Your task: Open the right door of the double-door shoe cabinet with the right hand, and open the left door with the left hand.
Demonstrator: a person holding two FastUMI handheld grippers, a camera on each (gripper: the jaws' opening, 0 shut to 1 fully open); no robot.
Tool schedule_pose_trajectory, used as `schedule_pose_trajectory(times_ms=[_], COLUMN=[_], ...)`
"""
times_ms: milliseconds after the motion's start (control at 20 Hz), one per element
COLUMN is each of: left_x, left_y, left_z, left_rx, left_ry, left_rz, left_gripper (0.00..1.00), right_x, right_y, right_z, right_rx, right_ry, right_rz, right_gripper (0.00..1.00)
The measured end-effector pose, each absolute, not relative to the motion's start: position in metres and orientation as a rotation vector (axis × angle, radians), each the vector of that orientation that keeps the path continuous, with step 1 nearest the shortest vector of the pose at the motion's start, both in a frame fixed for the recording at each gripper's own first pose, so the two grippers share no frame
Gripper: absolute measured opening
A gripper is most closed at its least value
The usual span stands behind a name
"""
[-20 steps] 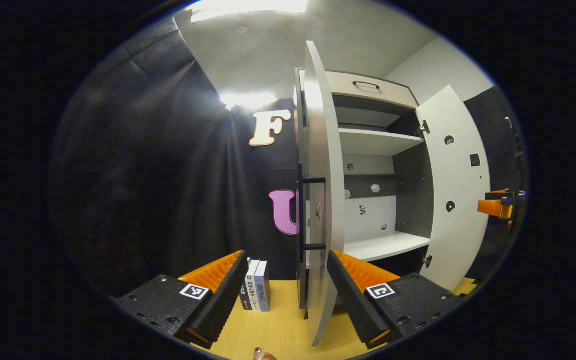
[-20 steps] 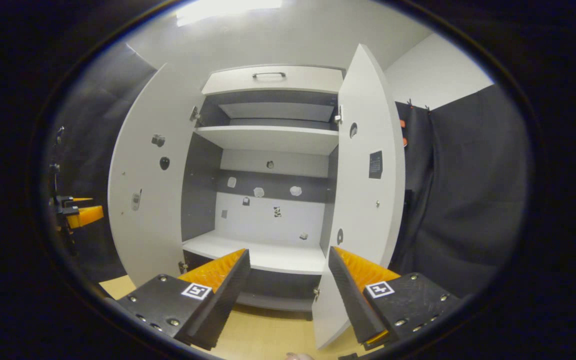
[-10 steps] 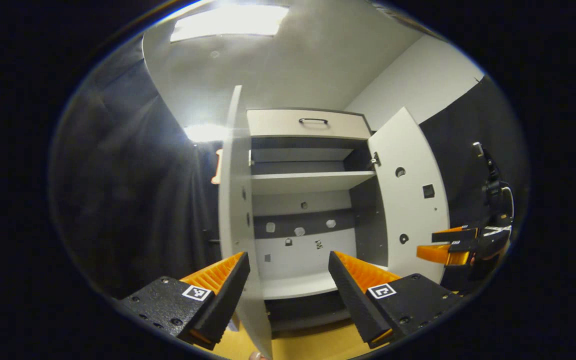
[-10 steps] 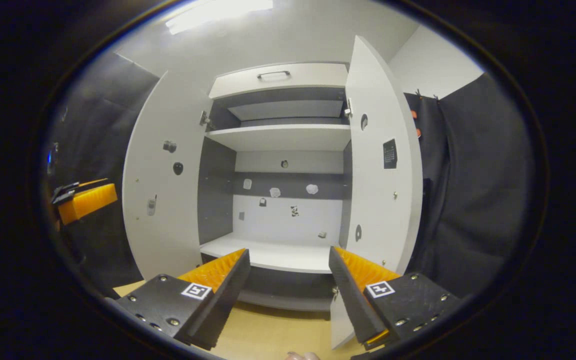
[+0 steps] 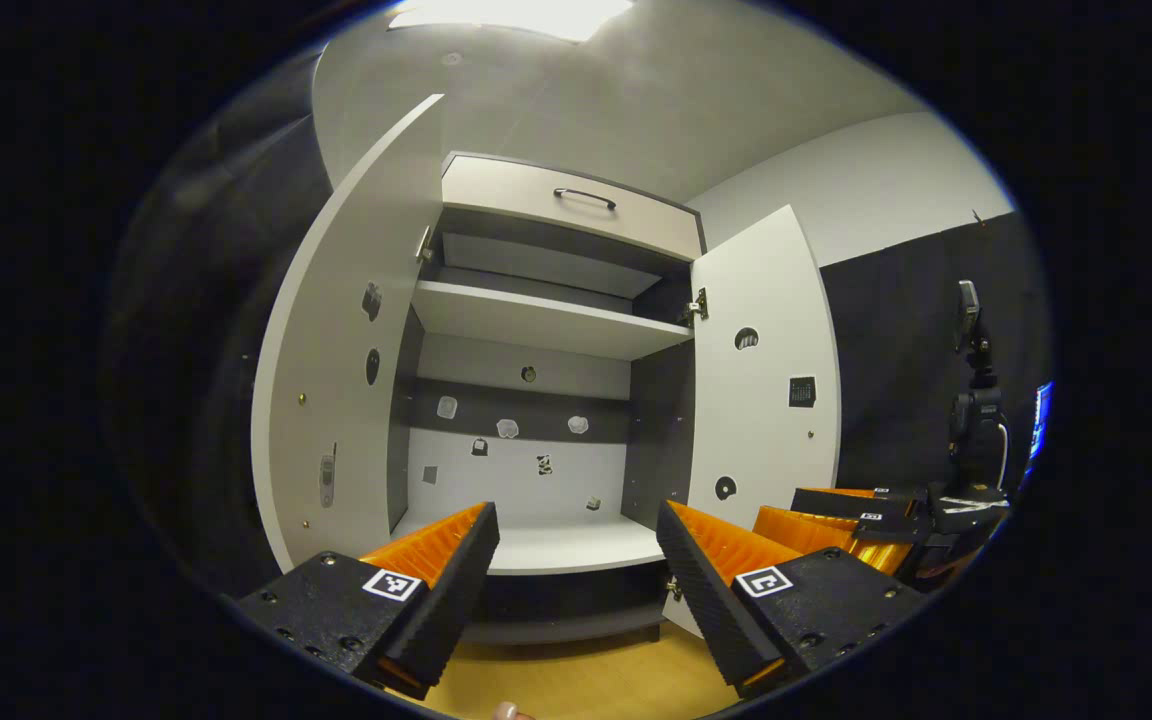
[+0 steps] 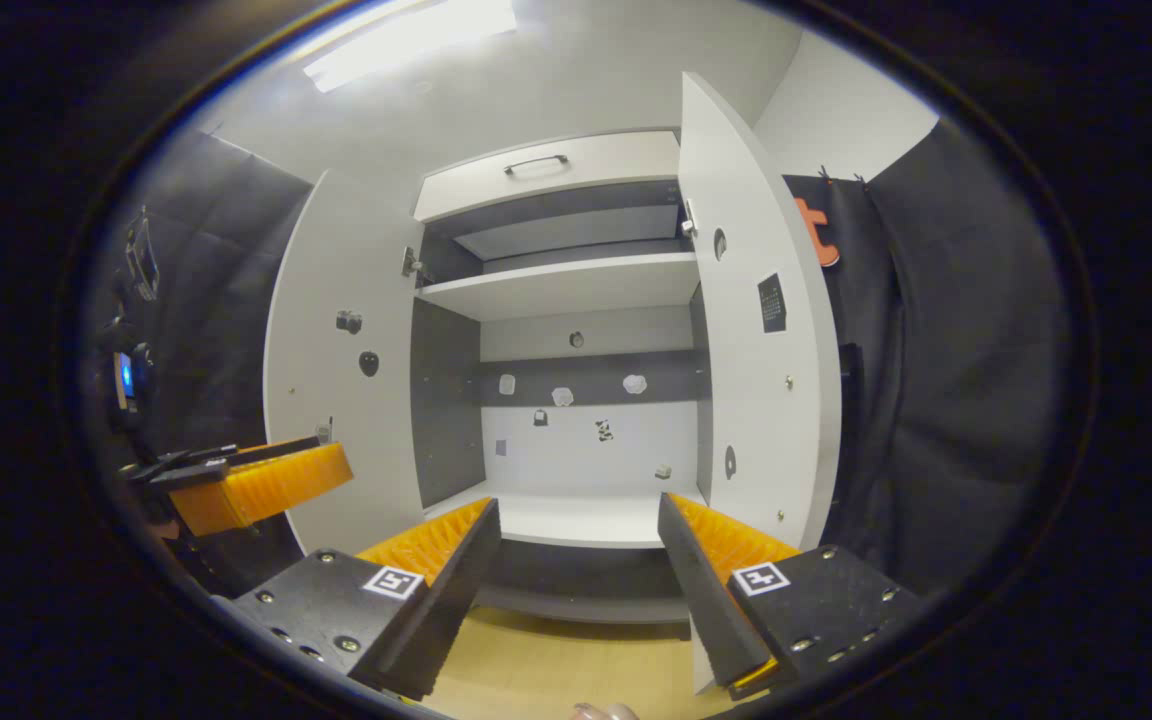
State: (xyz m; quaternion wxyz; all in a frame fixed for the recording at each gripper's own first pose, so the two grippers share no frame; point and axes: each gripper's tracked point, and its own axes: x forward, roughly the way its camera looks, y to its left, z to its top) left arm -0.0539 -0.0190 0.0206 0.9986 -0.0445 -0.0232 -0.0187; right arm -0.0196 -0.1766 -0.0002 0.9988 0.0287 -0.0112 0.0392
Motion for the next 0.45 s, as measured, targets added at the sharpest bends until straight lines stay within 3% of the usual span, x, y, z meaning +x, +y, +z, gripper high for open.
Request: schedule_pose_trajectory(times_ms=[450], left_x=[-0.0501], left_y=[-0.022], left_z=[0.0166], left_rx=[-0.089], left_ry=[-0.034], left_rz=[-0.06], left_gripper=[0.99], right_x=[-0.0214], right_y=[-0.1695], right_z=[0.0005], right_rx=[0.057], right_ry=[-0.024], right_rz=[0.095], right_gripper=[0.96])
